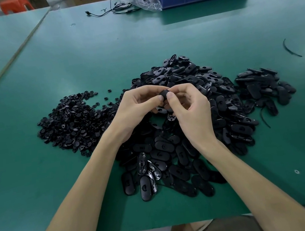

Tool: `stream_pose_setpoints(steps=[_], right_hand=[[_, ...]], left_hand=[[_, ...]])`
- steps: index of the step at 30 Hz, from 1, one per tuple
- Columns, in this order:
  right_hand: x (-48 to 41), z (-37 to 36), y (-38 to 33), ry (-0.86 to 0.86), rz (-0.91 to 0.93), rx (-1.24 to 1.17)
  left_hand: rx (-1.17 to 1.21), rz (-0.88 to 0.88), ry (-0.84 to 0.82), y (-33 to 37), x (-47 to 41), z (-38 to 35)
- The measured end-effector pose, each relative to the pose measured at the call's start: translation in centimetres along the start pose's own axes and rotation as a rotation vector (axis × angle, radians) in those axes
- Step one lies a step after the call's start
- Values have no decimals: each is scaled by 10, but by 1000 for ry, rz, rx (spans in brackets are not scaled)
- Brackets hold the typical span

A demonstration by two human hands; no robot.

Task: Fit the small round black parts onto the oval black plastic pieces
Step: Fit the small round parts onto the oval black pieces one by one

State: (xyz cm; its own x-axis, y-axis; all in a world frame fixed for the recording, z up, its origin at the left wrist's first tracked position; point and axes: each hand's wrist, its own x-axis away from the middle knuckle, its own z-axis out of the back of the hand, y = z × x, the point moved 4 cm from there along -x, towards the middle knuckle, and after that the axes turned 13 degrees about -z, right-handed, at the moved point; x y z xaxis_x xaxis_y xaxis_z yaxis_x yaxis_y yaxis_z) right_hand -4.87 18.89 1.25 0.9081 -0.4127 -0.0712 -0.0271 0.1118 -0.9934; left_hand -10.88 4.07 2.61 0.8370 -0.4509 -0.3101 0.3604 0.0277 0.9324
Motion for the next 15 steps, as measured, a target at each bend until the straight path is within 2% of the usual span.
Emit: stream_pose_setpoints(steps=[15], right_hand=[[0,0,-1,-4,-7,12]], left_hand=[[123,0,-35,-7,-3,6]])
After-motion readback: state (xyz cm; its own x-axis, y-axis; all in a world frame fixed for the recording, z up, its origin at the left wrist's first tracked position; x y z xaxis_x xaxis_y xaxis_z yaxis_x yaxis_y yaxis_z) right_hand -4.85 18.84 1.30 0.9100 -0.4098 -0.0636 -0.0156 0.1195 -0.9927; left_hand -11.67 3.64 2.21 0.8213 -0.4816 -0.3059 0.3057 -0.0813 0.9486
